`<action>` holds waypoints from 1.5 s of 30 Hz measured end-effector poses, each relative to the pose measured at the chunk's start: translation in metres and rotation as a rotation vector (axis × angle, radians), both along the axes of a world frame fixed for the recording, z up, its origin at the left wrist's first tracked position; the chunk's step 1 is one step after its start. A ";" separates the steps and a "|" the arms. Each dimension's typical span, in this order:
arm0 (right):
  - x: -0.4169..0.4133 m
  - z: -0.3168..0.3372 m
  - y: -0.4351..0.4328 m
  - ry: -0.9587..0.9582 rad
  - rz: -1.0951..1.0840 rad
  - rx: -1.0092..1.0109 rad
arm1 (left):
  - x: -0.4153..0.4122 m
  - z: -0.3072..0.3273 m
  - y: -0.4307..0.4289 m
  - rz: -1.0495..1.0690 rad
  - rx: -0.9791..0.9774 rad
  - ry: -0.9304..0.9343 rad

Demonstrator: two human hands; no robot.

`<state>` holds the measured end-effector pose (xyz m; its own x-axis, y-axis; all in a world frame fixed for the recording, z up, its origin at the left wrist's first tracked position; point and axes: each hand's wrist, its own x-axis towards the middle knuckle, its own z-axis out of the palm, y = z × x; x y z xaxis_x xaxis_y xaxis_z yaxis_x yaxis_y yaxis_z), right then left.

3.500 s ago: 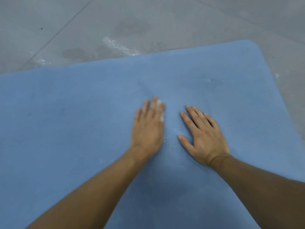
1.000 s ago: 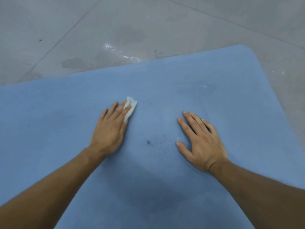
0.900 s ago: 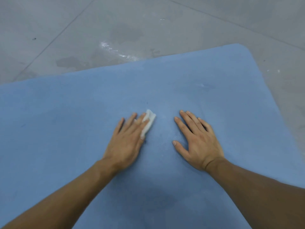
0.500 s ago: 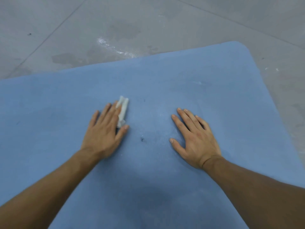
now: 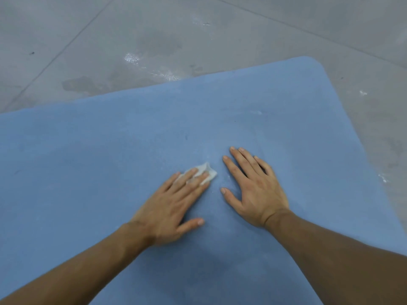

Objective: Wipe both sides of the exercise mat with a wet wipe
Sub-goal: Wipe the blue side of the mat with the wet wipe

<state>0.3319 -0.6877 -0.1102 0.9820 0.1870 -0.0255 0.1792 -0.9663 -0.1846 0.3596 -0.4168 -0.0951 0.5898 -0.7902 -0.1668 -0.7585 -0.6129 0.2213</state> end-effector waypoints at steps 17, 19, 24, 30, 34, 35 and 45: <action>0.000 0.000 0.000 0.018 -0.005 0.011 | 0.090 -0.010 0.078 0.540 0.131 -0.095; 0.000 0.000 0.000 0.019 -0.002 0.006 | 0.083 -0.009 0.075 0.489 0.122 -0.089; -0.001 -0.001 0.000 0.006 -0.004 -0.001 | 0.025 -0.004 0.014 0.179 0.045 -0.023; 0.000 -0.001 -0.001 -0.007 0.004 0.003 | -0.027 -0.004 -0.005 -0.029 0.033 -0.091; 0.000 -0.002 0.000 -0.004 0.000 0.007 | 0.011 -0.012 0.021 0.105 0.064 -0.105; 0.000 -0.002 0.000 0.000 0.000 0.003 | 0.025 -0.012 0.028 0.166 0.078 -0.102; 0.000 -0.001 0.000 0.004 -0.003 0.000 | 0.094 -0.008 0.084 0.676 0.071 -0.018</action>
<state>0.3315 -0.6877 -0.1107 0.9825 0.1840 -0.0298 0.1755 -0.9669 -0.1855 0.4533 -0.3329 -0.1034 0.9534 -0.2343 -0.1903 -0.2065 -0.9662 0.1546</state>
